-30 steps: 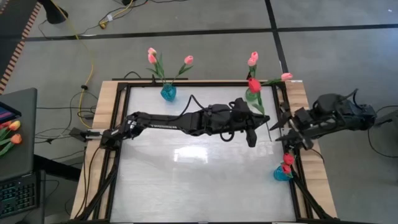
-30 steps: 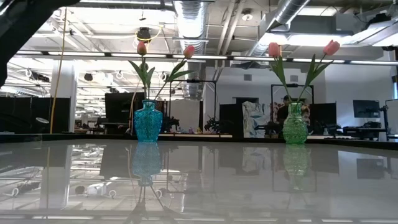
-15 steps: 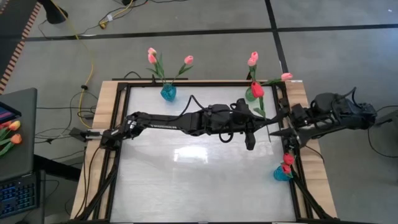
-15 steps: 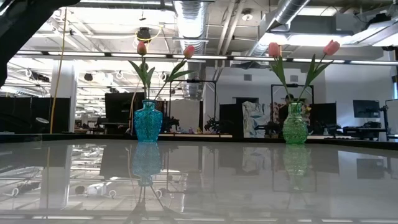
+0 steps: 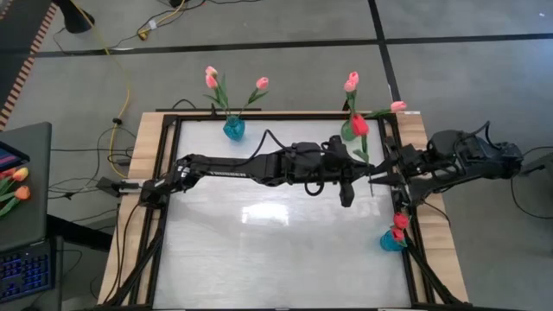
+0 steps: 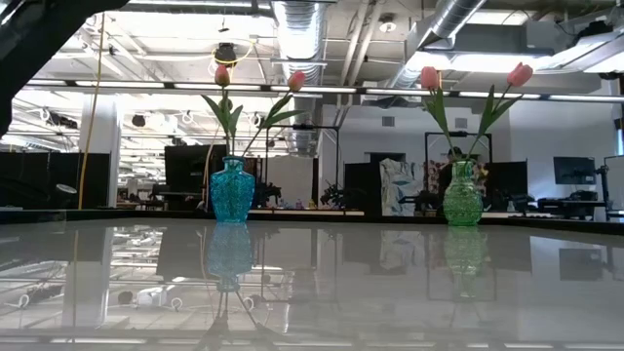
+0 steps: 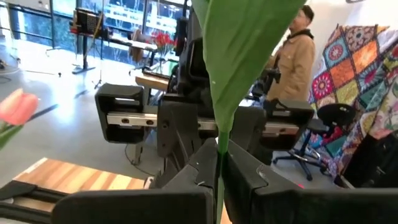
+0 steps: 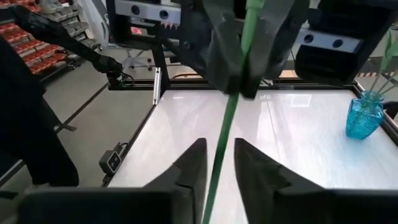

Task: Sort flowers into vase by color
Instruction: Put the red tulip into the bottom blue vase

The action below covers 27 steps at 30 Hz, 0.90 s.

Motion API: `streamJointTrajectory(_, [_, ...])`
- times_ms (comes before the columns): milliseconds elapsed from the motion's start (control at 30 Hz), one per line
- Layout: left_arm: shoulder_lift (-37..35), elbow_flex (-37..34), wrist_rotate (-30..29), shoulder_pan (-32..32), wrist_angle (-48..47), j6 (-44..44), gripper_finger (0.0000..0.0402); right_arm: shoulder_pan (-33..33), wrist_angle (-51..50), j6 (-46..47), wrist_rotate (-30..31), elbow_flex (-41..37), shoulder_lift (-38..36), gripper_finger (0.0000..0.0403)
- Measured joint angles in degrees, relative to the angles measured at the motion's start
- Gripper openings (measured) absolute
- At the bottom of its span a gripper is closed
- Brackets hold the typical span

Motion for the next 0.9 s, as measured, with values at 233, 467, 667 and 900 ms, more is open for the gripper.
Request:
streamJointTrajectory(233, [0.00, 0.00, 1.03, 0.49, -0.17, -0.05, 0.0000, 0.00, -0.06, -1.05, 0.09, 0.00, 0.07, 0.0066])
streamJointTrajectory(467, [0.00, 0.00, 1.73, 1.03, -0.07, -0.12, 0.0000, 0.00, -0.08, -1.60, 1.61, 0.00, 0.06, 0.0046])
streamJointTrajectory(667, [0.00, 0.00, 3.94, 1.05, 0.42, 2.67, 0.0015, 0.00, 0.04, -2.81, 1.67, 0.00, 0.00, 0.0023])
streamJointTrajectory(900, [0.00, 0.00, 3.64, 1.07, -0.65, 2.79, 0.0108, 0.01, -0.13, -3.40, 1.36, -0.04, -1.43, 0.0023])
